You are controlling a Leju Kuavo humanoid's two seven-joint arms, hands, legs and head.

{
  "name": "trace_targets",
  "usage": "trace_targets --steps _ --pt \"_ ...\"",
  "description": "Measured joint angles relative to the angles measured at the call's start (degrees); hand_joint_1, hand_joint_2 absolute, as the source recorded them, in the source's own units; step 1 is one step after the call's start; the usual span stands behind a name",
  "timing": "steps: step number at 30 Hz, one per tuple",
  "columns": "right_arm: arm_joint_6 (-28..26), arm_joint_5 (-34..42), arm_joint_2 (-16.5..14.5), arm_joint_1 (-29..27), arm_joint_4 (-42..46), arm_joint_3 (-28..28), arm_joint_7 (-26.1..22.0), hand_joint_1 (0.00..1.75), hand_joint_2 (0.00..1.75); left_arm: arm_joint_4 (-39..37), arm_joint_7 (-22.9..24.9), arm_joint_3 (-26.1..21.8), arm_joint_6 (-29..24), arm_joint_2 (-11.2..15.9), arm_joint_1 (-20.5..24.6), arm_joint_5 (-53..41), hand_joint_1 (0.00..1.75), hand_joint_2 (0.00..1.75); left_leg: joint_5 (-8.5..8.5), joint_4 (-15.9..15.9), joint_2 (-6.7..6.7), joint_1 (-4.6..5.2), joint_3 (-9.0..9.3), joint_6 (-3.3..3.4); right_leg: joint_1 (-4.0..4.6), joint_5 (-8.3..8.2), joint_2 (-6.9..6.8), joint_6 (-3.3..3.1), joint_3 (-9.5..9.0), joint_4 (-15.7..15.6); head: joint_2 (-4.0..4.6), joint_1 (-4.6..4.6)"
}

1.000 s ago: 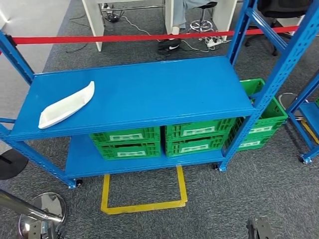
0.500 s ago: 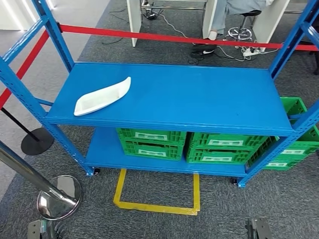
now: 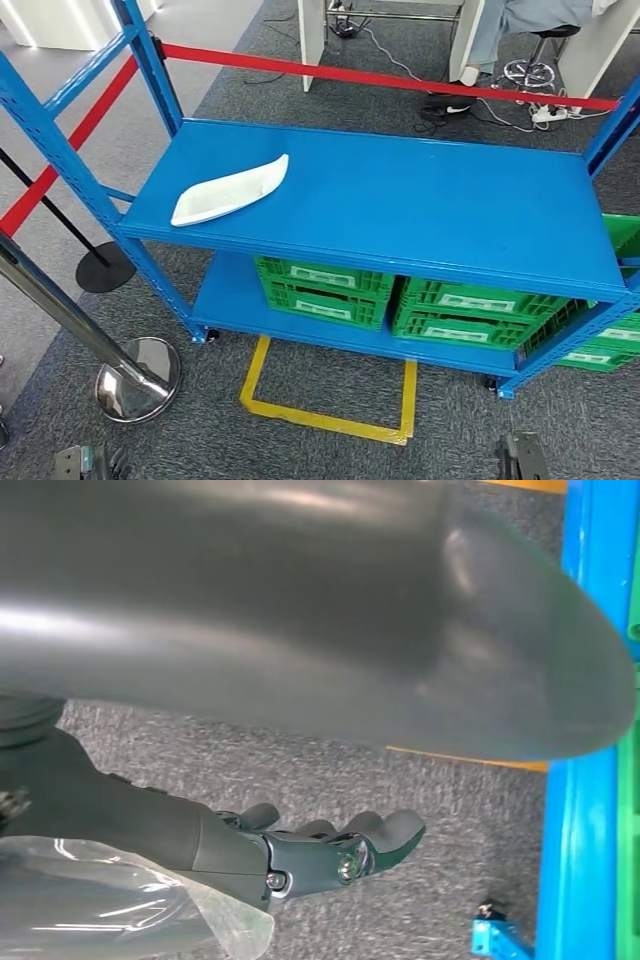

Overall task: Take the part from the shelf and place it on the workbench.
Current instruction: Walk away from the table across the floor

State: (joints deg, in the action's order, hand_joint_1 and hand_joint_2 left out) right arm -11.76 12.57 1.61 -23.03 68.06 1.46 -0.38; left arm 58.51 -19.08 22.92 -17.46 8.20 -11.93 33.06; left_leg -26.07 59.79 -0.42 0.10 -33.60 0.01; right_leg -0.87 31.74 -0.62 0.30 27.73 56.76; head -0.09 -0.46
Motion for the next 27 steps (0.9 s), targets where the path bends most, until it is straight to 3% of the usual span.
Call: trace_targets --steps 4,6,9,10,11,12,14,16,19,21,24,25,26,27 --pt "-0.3 0.5 0.2 0.2 0.0 -0.6 -0.1 0.00 0.00 -0.1 0.0 0.0 0.0 0.1 0.0 -0.1 0.00 0.00 -0.68 -2.7 0.13 0.21 1.39 0.97 0.06 0.61 -0.30 1.25 -0.26 -0.3 0.00 -0.14" --pt "-0.4 0.7 0.3 0.3 0.1 -0.8 -0.3 0.00 0.00 -0.1 -0.1 0.0 0.0 0.0 0.0 -0.1 0.00 0.00 -0.63 -3.5 0.11 -0.09 2.03 1.43 0.10 2.25 -0.01 1.74 0.77 2.3 0.01 -0.25" --pt "-0.6 1.1 0.7 0.3 0.1 -1.1 -0.3 0.00 0.00 -0.1 -0.1 0.0 0.0 -0.1 0.0 -0.1 0.00 0.00 -1.08 -3.7 0.11 -0.13 2.64 1.96 0.05 6.56 0.45 2.22 7.59 13.7 0.02 -0.44" --pt "-0.7 1.1 0.8 0.2 0.1 -1.1 -0.3 0.00 0.00 -0.1 -0.1 0.0 0.0 -0.1 0.0 -0.1 0.00 0.00 -1.36 -3.7 0.09 -0.11 2.93 2.01 0.04 6.63 0.48 2.35 9.54 16.2 0.02 -0.45" --pt "-0.7 1.1 0.9 0.2 0.0 -1.2 -0.3 0.00 0.00 -0.2 -0.1 0.0 0.0 -0.1 -0.1 -0.1 0.00 0.00 -1.69 -3.7 0.05 -0.10 3.33 1.97 0.02 5.51 0.49 2.45 10.49 16.6 0.02 -0.45" --pt "-0.7 1.1 0.9 0.1 0.0 -1.3 -0.3 0.00 0.00 -0.2 -0.1 0.0 0.0 -0.2 -0.1 -0.1 0.00 0.00 -2.06 -3.7 -0.01 -0.12 3.85 1.88 -0.02 3.28 0.49 2.50 10.23 14.8 0.02 -0.47" --pt "-0.7 1.2 1.1 0.1 0.0 -1.4 -0.3 0.00 0.00 -0.2 -0.1 0.0 0.0 -0.3 -0.1 -0.1 0.00 0.00 -2.99 -3.5 -0.11 -0.06 4.92 1.47 -0.12 -1.80 0.50 2.47 7.72 7.7 0.02 -0.50" --pt "-0.8 1.2 1.2 0.2 0.0 -1.5 -0.3 0.00 0.00 -0.2 -0.1 0.0 0.0 -0.3 0.0 -0.1 0.00 0.00 -3.87 -3.1 -0.22 0.17 5.35 0.88 -0.16 -3.68 0.59 1.89 5.49 2.8 0.02 -0.49" --pt "-1.1 1.5 1.2 0.0 0.0 -1.7 -0.3 0.00 0.00 -0.3 -0.1 0.0 0.0 -0.3 0.1 -0.1 0.00 0.00 -4.50 -2.9 -0.28 0.16 5.39 0.19 -0.05 -3.16 0.65 0.75 4.87 1.9 0.02 -0.45" --pt "-1.4 2.0 1.3 0.1 0.0 -2.0 -0.4 0.00 0.00 -0.3 -0.1 0.0 0.0 -0.3 0.2 -0.2 0.00 0.00 -5.99 -0.7 -0.23 0.00 4.57 -0.41 -0.20 -2.95 0.55 0.08 4.55 1.7 0.02 -0.35" --pt "-2.1 3.0 1.6 0.1 0.0 -2.6 -0.5 0.00 0.00 -0.3 -0.1 -0.1 0.1 -0.3 0.2 -0.2 0.00 0.00 -10.44 10.1 -0.17 -0.29 -1.04 -1.20 -0.28 -2.40 0.31 -0.59 3.87 1.7 0.02 -0.18" --pt "-2.3 3.4 1.7 0.1 0.0 -2.8 -0.6 0.00 0.00 -0.3 -0.1 -0.1 0.1 -0.3 0.1 -0.2 0.00 0.00 -10.99 13.1 -0.17 -0.38 -2.95 -1.30 -0.27 -2.18 0.30 -0.65 3.63 1.7 0.02 -0.19" --pt "-2.5 3.7 1.8 0.1 0.0 -3.0 -0.6 0.00 0.00 -0.3 -0.1 -0.1 0.2 -0.3 0.1 -0.2 0.00 0.00 -10.39 14.2 -0.16 -0.43 -4.06 -1.31 -0.27 -1.93 0.32 -0.65 3.33 1.7 0.02 -0.18" --pt "-2.7 4.1 1.9 0.1 0.0 -3.2 -0.7 0.00 0.00 -0.4 -0.1 -0.1 0.2 -0.3 0.0 -0.2 0.00 0.00 -8.66 13.2 -0.16 -0.46 -4.16 -1.21 -0.27 -1.68 0.43 -0.58 2.96 1.7 0.02 -0.17"
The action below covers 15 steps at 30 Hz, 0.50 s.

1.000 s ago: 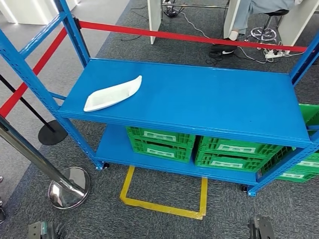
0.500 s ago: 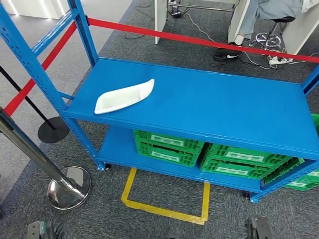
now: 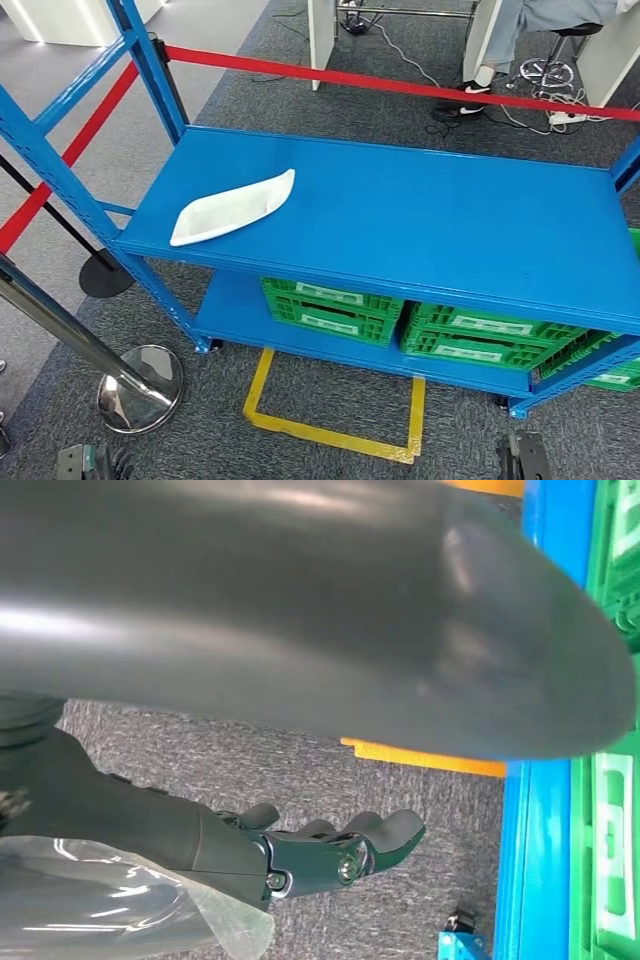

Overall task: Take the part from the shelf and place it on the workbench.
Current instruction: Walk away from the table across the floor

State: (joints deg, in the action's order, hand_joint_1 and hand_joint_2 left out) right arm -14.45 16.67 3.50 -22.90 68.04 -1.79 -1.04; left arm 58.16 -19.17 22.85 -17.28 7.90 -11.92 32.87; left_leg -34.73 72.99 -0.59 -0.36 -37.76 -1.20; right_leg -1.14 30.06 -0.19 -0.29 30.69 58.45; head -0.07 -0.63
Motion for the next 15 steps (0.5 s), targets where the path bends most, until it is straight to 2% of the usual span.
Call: trace_targets --steps 2,3,4,7,9,10,12,13,14,15 --pt "-0.3 0.6 0.2 0.1 0.0 -0.4 -0.2 0.00 0.00 0.0 0.0 0.0 0.0 0.0 0.0 0.0 0.00 0.00 5.08 -6.7 -0.21 0.04 2.15 0.52 -0.01 0.58 0.29 0.27 -0.64 0.0 0.00 -0.01" --pt "-0.3 0.8 0.2 0.2 0.0 -0.6 -0.3 0.00 0.00 0.0 0.0 -0.1 0.1 0.0 0.0 0.0 0.00 0.00 6.78 -10.2 -0.39 0.13 3.46 0.88 0.07 0.88 0.54 0.56 -0.87 0.0 0.00 -0.03" --pt "-0.4 1.0 0.3 0.3 0.0 -0.8 -0.4 0.00 0.00 0.0 0.0 -0.1 0.1 0.1 0.0 0.0 0.00 0.00 7.56 -12.6 -0.51 0.23 4.41 1.18 0.12 1.09 0.71 0.88 -0.93 0.0 0.00 -0.03" --pt "-0.5 1.4 0.6 0.4 0.0 -1.4 -0.5 0.00 0.00 -0.1 0.0 -0.3 0.1 0.0 0.0 0.0 0.00 0.00 7.08 -14.4 -0.35 0.41 5.09 1.80 0.05 1.26 1.06 1.97 -0.80 -0.2 0.00 -0.06" --pt "-0.5 1.5 0.7 0.4 0.0 -1.7 -0.6 0.00 0.00 -0.1 0.0 -0.4 0.1 0.0 0.1 0.0 0.00 0.00 7.22 -15.2 0.01 0.20 5.54 2.37 0.04 2.35 0.89 2.51 -0.24 0.9 0.00 -0.15" --pt "-0.5 1.5 0.9 0.4 0.0 -1.8 -0.6 0.00 0.00 -0.1 0.0 -0.4 0.1 0.0 0.1 0.0 0.00 0.00 7.28 -15.5 0.26 0.09 5.77 2.66 0.06 3.70 0.77 2.68 0.74 3.1 0.00 -0.24" --pt "-0.5 1.6 1.1 0.5 0.0 -1.9 -0.7 0.00 0.00 -0.1 0.0 -0.4 0.1 -0.1 0.1 0.0 0.00 0.00 7.11 -15.6 0.77 0.21 5.90 3.08 0.07 7.05 0.64 2.85 4.58 10.2 0.00 -0.29" --pt "-0.5 1.6 1.2 0.5 -0.1 -1.9 -0.7 0.00 0.00 -0.1 0.0 -0.4 0.2 -0.1 0.1 0.0 0.00 0.00 6.98 -15.6 1.03 0.29 5.98 3.17 0.06 7.98 0.63 2.93 6.45 13.4 0.00 -0.26" --pt "-0.5 1.7 1.2 0.4 -0.1 -2.0 -0.7 0.00 0.00 -0.1 0.0 -0.4 0.2 -0.1 0.1 0.0 0.00 0.00 6.83 -15.6 1.29 0.37 6.11 3.23 0.06 7.85 0.60 2.97 7.58 14.9 0.00 -0.25" --pt "-0.5 1.7 1.2 0.3 -0.1 -2.1 -0.7 0.00 0.00 -0.2 0.0 -0.4 0.2 -0.1 0.1 0.0 0.00 0.00 6.65 -15.5 1.55 0.43 6.33 3.21 0.07 6.52 0.49 2.96 7.60 14.2 0.00 -0.26"
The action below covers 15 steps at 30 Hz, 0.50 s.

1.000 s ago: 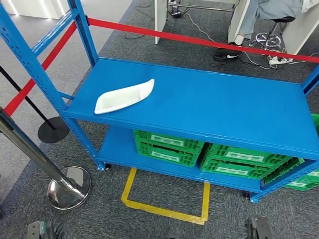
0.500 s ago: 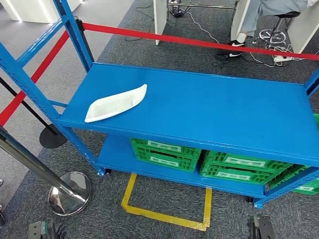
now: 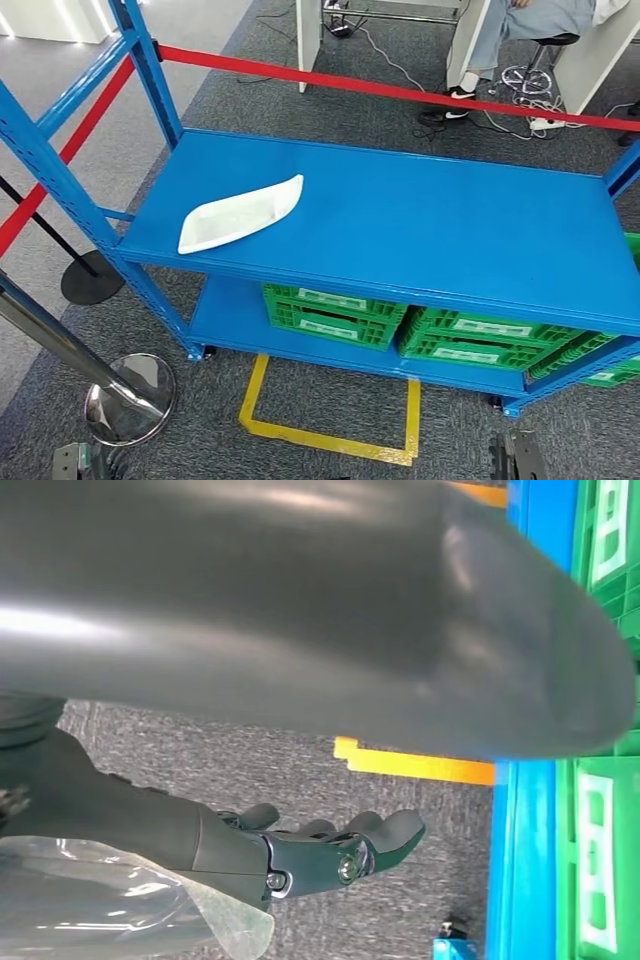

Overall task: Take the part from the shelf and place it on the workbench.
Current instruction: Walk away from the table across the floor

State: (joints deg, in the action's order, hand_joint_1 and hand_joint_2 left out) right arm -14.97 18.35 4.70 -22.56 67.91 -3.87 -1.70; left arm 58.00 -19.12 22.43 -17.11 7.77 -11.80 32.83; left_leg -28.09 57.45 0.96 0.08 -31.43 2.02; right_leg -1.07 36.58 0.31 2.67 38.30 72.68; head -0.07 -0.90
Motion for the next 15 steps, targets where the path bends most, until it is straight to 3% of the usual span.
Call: trace_targets --steps 2,4,7,9,11,13,14,15 --pt "0.0 0.0 0.1 0.0 0.0 -0.1 0.0 0.00 0.00 0.0 0.0 0.0 0.0 0.0 0.0 0.0 0.00 0.00 -0.51 0.0 0.52 0.09 0.71 -0.21 0.06 -4.52 -1.01 -0.28 -2.92 -6.8 0.00 -0.01" --pt "0.0 0.0 0.3 0.2 0.0 -0.2 0.0 0.00 0.00 0.0 0.0 0.0 0.0 -0.1 0.0 0.0 0.00 0.00 -1.04 0.2 0.99 0.36 1.29 -0.70 0.34 -7.04 -2.28 -0.90 -5.82 -12.9 0.00 0.03" --pt "-0.1 0.0 0.3 0.2 0.0 -0.3 0.0 0.00 0.00 -0.1 0.0 0.0 0.1 -0.1 0.1 0.0 0.00 0.00 -1.28 0.3 1.80 0.51 1.53 -1.36 0.57 -7.30 -1.83 -1.81 -6.60 -14.1 0.00 0.08" --pt "-0.1 0.1 0.3 0.1 0.0 -0.3 0.0 0.00 0.00 -0.1 0.0 0.0 0.1 -0.1 0.1 0.0 0.00 0.00 -2.27 1.4 1.44 0.35 1.25 -1.92 0.34 -7.50 -1.15 -2.36 -6.69 -14.4 0.00 0.18" --pt "-0.2 0.1 0.3 0.3 0.0 -0.3 -0.1 0.00 0.00 -0.1 0.0 0.0 0.1 0.0 0.1 0.0 0.00 0.00 -5.35 6.6 0.28 0.05 -1.00 -2.57 0.10 -7.59 -0.47 -2.80 -6.79 -14.6 0.00 0.36" --pt "-0.2 0.1 0.3 0.3 0.0 -0.3 -0.1 0.00 0.00 -0.1 0.0 0.0 0.1 0.0 0.0 -0.1 0.00 0.00 -8.50 14.2 -0.24 -0.25 -4.67 -2.98 0.07 -7.53 0.35 -2.97 -6.81 -14.6 0.00 0.40" --pt "-0.2 0.1 0.3 0.3 0.0 -0.4 -0.1 0.00 0.00 -0.1 0.0 0.0 0.1 0.0 0.0 -0.1 0.00 0.00 -8.79 16.4 -0.27 -0.36 -5.86 -3.08 0.07 -7.51 0.82 -2.99 -6.85 -14.6 0.00 0.39" --pt "-0.2 0.2 0.3 0.3 0.0 -0.4 -0.1 0.00 0.00 -0.2 0.0 0.0 0.1 0.0 -0.1 -0.1 0.00 0.00 -7.89 16.5 -0.29 -0.44 -6.11 -3.09 0.07 -7.48 1.33 -2.99 -6.95 -14.6 0.00 0.39"
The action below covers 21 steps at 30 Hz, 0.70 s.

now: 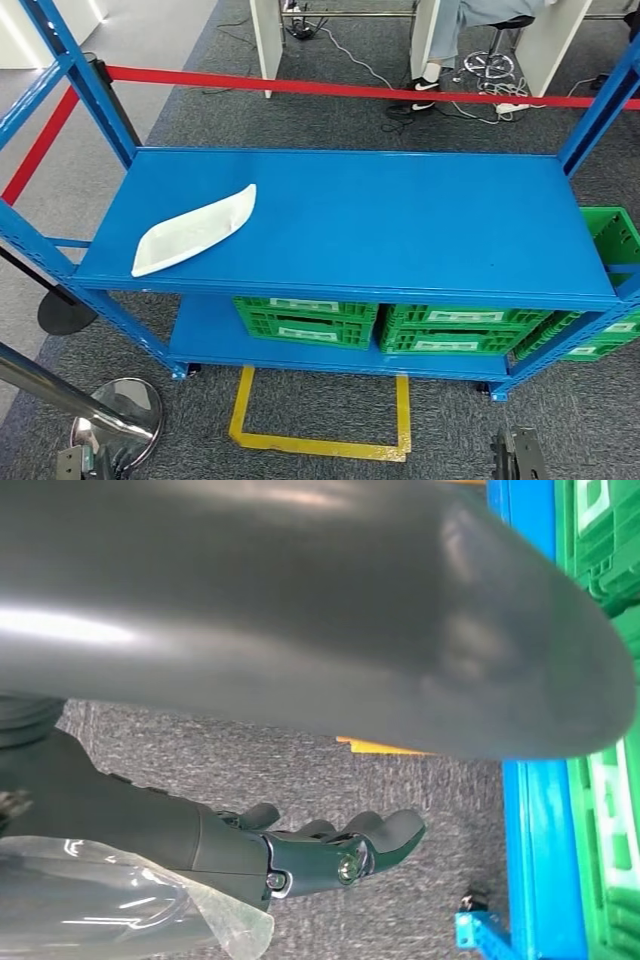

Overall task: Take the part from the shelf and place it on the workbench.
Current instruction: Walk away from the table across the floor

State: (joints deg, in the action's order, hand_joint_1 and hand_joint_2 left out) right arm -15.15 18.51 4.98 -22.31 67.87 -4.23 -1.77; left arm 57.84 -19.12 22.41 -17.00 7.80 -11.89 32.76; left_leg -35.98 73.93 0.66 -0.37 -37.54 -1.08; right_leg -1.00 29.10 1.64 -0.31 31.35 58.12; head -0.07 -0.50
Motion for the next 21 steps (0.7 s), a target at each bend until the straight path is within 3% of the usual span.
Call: trace_targets --steps 2,4,6,8,9,11,13,14,15,16,18,20,21 --pt "0.0 0.1 0.0 0.0 0.0 -0.1 0.0 0.00 0.00 0.0 0.0 0.0 0.0 0.0 0.0 0.0 0.00 0.00 4.52 -6.0 -0.80 -0.15 2.40 0.22 -0.03 0.09 1.10 0.12 -0.30 0.0 0.00 0.01" --pt "0.0 0.2 0.0 0.1 0.0 -0.2 -0.1 0.00 0.00 -0.1 0.0 0.0 0.0 0.1 0.0 0.0 0.00 0.00 7.49 -13.1 -2.93 -0.26 5.39 0.73 0.02 0.20 2.08 0.54 -0.24 0.1 0.00 -0.03" --pt "-0.1 0.3 0.0 0.1 0.0 -0.3 -0.1 0.00 0.00 -0.1 0.0 0.0 0.0 0.1 0.1 0.0 0.00 0.00 7.45 -15.5 -3.95 -0.18 6.28 1.17 -0.08 0.05 2.92 1.31 0.21 0.1 0.00 -0.08" --pt "-0.1 0.3 0.1 -0.1 0.0 -0.4 -0.1 0.00 0.00 -0.1 0.0 0.0 0.0 0.1 0.2 0.0 0.00 0.00 7.56 -16.2 -3.09 -0.21 6.46 1.69 -0.24 -0.10 3.43 2.16 0.66 -0.1 0.00 -0.10" --pt "-0.1 0.2 0.1 -0.2 0.0 -0.5 -0.2 0.00 0.00 -0.1 0.0 0.0 0.0 0.0 0.2 -0.1 0.00 0.00 7.70 -16.6 -2.59 -0.29 6.67 2.06 -0.19 0.34 2.85 2.43 1.05 0.4 0.00 -0.17" --pt "-0.1 0.2 0.2 0.0 0.0 -0.6 -0.2 0.00 0.00 -0.1 0.0 0.0 0.1 0.0 0.1 -0.1 0.00 0.00 7.84 -17.2 -1.46 -0.36 7.04 2.75 -0.07 2.90 0.67 2.71 3.28 4.9 0.00 -0.45" --pt "-0.2 0.2 0.3 0.2 0.0 -0.7 -0.2 0.00 0.00 -0.1 0.0 0.0 0.1 0.0 0.0 -0.2 0.00 0.00 7.69 -17.3 -0.32 -0.12 7.12 3.11 -0.04 6.23 -0.87 2.93 7.27 12.5 0.00 -0.59" --pt "-0.2 0.2 0.3 0.1 0.0 -0.7 -0.2 0.00 0.00 -0.1 0.0 0.0 0.1 0.0 0.0 -0.2 0.00 0.00 7.59 -17.3 0.22 0.01 7.19 3.20 -0.05 6.91 -1.09 3.02 8.72 15.2 0.00 -0.59" --pt "-0.2 0.2 0.3 0.0 0.0 -0.7 -0.2 0.00 0.00 -0.1 0.0 0.0 0.1 0.0 0.0 -0.2 0.00 0.00 7.47 -17.2 0.74 0.11 7.32 3.23 -0.05 6.42 -1.22 3.04 9.12 15.8 0.00 -0.59" --pt "-0.2 0.2 0.3 -0.1 -0.1 -0.8 -0.2 0.00 0.00 -0.1 0.0 0.0 0.1 0.0 0.0 -0.2 0.00 0.00 7.31 -17.2 1.21 0.19 7.55 3.20 -0.04 4.86 -1.41 2.96 8.28 14.1 0.00 -0.60" --pt "-0.2 0.2 0.4 -0.1 -0.1 -0.8 -0.2 0.00 0.00 -0.1 0.0 0.0 0.1 -0.1 0.0 -0.2 0.00 0.00 6.84 -17.2 2.08 0.37 8.20 2.96 0.17 0.96 -2.85 2.52 4.10 6.1 0.00 -0.60" --pt "-0.2 0.2 0.5 0.1 -0.1 -0.8 -0.2 0.00 0.00 -0.1 0.0 0.0 0.1 -0.1 0.1 -0.2 0.00 0.00 6.34 -17.1 2.83 0.69 8.66 2.44 0.51 -0.60 -4.24 1.84 0.96 0.6 0.00 -0.53" --pt "-0.2 0.2 0.5 0.1 -0.1 -0.8 -0.2 0.00 0.00 -0.1 0.0 0.0 0.1 -0.1 0.1 -0.2 0.00 0.00 6.21 -17.1 3.21 0.79 8.77 2.15 0.69 -0.47 -4.41 1.54 0.50 -0.1 0.00 -0.50"
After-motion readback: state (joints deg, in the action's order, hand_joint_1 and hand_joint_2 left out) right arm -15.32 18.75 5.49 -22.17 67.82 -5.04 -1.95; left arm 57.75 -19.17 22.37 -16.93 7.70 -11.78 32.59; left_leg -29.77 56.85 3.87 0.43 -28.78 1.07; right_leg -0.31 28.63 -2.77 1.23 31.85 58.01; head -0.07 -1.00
